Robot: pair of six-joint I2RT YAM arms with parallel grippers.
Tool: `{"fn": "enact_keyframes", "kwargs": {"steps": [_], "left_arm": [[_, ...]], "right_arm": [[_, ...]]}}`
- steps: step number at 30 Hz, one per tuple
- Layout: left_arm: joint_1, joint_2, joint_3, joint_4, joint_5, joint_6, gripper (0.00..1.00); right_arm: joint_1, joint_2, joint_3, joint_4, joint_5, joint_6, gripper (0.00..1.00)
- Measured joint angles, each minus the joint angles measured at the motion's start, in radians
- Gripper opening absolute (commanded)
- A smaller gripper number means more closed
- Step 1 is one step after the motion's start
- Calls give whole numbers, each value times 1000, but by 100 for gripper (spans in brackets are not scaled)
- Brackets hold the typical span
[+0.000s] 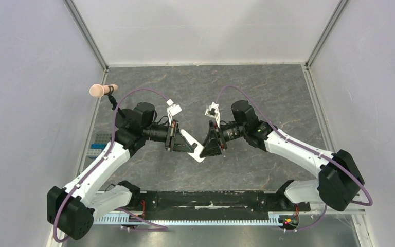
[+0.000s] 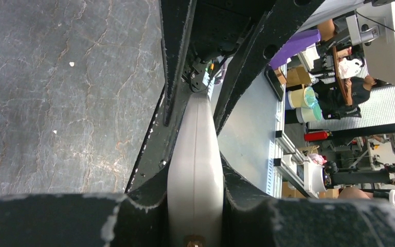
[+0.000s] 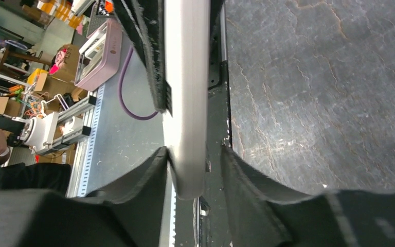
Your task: Load the batteries into the remote control
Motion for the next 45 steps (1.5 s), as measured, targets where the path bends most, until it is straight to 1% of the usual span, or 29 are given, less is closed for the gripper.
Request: {"fn": "enact_keyframes", "kwargs": {"steps": [4,7,10,11,12,16,19,21,23,26,27,30,34,36,38,40,45], "left_arm": [[1,0,0,8,1,0,21],[0,-2,0,15,5,5,41],[1,-2,0,16,0,0,61],[1,-3,0,17,-1,1,72],[0,-4,0,18,-4,0,74],[-5,-16,2,10,-71,-5,76],[-6,-36,18,-30,-226,-5,77],[-7,-54,38,-72,-380,-7,78],[-8,-82,59,-116,-557,-19,78],[-8,-137,86,-177,-823,-53,79],[-8,-158,88,-188,-889,-63,79],[-8,-213,89,-212,-1007,-84,79],[-8,-249,92,-235,-1074,-98,78],[-8,-250,92,-245,-1082,-100,78],[-8,-246,92,-253,-1085,-102,79],[-8,-244,92,-257,-1085,-103,79],[-8,-244,92,-257,-1086,-104,78]], "right_arm": [[6,0,-3,48,-21,51,19],[3,1,-14,75,-32,96,8],[3,2,-21,101,-26,114,2],[3,2,-23,107,-20,115,1],[3,2,-24,111,-11,117,0],[0,1,-25,116,66,121,0],[-8,-8,-25,93,139,108,0],[-14,-23,-23,46,216,89,0],[-24,-28,-14,-26,332,64,0],[-31,-20,14,-155,568,26,0],[-32,-11,28,-196,659,18,0],[-32,43,72,-303,951,4,0],[-34,140,110,-417,1304,1,0],[-35,179,115,-458,1435,2,0],[-35,212,119,-489,1535,3,0],[-35,242,126,-514,1613,4,3],[-35,327,163,-548,1749,3,6]]}}
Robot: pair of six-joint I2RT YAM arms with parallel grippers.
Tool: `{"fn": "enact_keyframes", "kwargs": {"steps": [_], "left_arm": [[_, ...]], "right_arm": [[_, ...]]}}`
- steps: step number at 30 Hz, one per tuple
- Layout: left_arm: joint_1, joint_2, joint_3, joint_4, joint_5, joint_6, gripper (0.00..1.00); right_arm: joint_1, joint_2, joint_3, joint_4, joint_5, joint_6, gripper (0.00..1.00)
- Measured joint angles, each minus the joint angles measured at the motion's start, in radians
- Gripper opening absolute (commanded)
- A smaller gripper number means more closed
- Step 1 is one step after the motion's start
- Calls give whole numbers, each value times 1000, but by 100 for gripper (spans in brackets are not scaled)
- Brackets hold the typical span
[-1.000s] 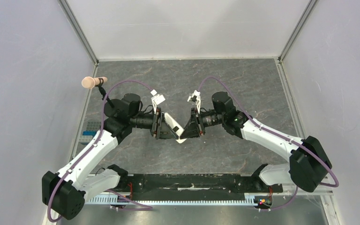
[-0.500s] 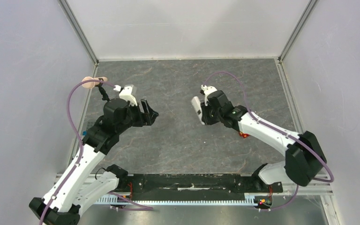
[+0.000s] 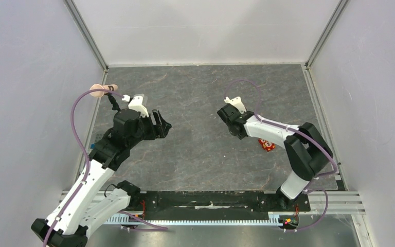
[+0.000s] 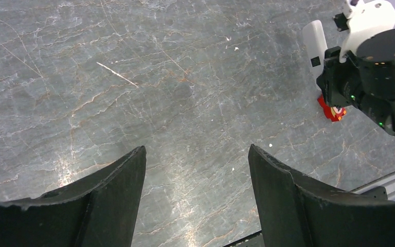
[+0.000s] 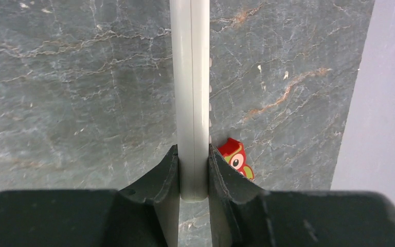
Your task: Load the batteries into the remote control
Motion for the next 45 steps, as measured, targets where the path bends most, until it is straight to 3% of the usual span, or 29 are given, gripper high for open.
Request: {"fn": "enact_keyframes", "kwargs": {"steps": [4,10,25,31,35,40,45], "left_arm": [[0,1,0,-2,0,-1,78],[0,2,2,-6,1,-3,78],[0,-93,13,-58,11,-26,78],[0,-137,38,-118,2,-33,79],[0,-191,47,-165,-39,-36,79],[0,-286,46,-188,-86,-37,80],[0,-377,27,-204,-127,-39,80]], "right_arm": [[0,57,19,-2,27,-2,9],[2,75,19,1,15,-2,23],[2,41,-46,106,-227,-24,48],[-7,-93,-75,135,-377,-7,53],[-26,-243,-106,149,-391,28,68],[-36,-488,-181,144,-245,97,98],[-37,-810,-304,122,-15,202,98]]}}
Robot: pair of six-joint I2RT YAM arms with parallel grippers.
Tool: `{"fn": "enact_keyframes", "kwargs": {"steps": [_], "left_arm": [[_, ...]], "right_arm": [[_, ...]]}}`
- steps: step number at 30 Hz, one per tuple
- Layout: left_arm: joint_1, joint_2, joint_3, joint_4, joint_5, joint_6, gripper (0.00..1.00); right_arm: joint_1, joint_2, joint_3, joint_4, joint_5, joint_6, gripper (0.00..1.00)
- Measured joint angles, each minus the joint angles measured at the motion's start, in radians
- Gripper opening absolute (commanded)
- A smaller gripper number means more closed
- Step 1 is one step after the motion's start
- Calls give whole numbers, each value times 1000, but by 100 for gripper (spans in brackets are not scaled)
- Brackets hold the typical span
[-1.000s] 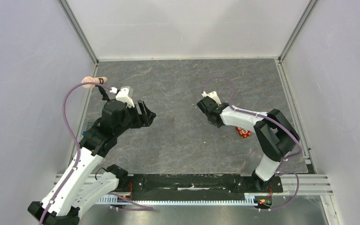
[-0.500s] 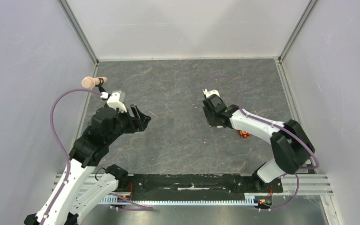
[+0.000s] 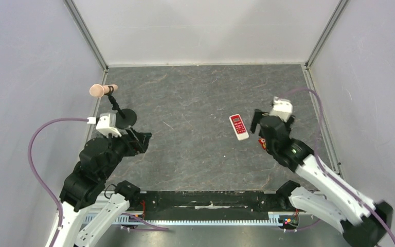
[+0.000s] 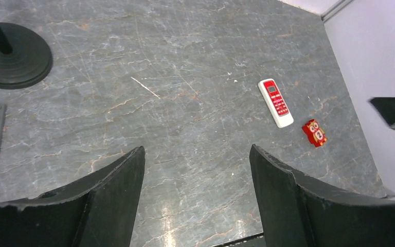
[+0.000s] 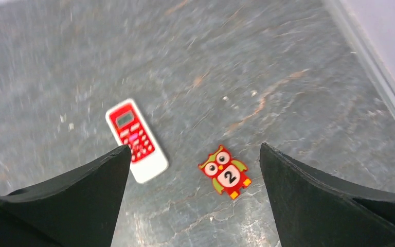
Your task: Load the batteries into the remote control
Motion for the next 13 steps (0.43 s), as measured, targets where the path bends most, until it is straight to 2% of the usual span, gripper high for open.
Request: {"fn": "enact_keyframes", "kwargs": {"steps": [4,7,13], "left_arm": [[0,-50,-26,-21,-31,-11,81],[0,-65,-35,-27,-48,-21,81],[0,-68,-35,-34,-54,-23,82]], "right_arm": [[-2,-271,-80,-17,164,89,98],[-2,-405,-105,-29,251,138,98],[-2,-518,-124,-41,338,194,98]]}}
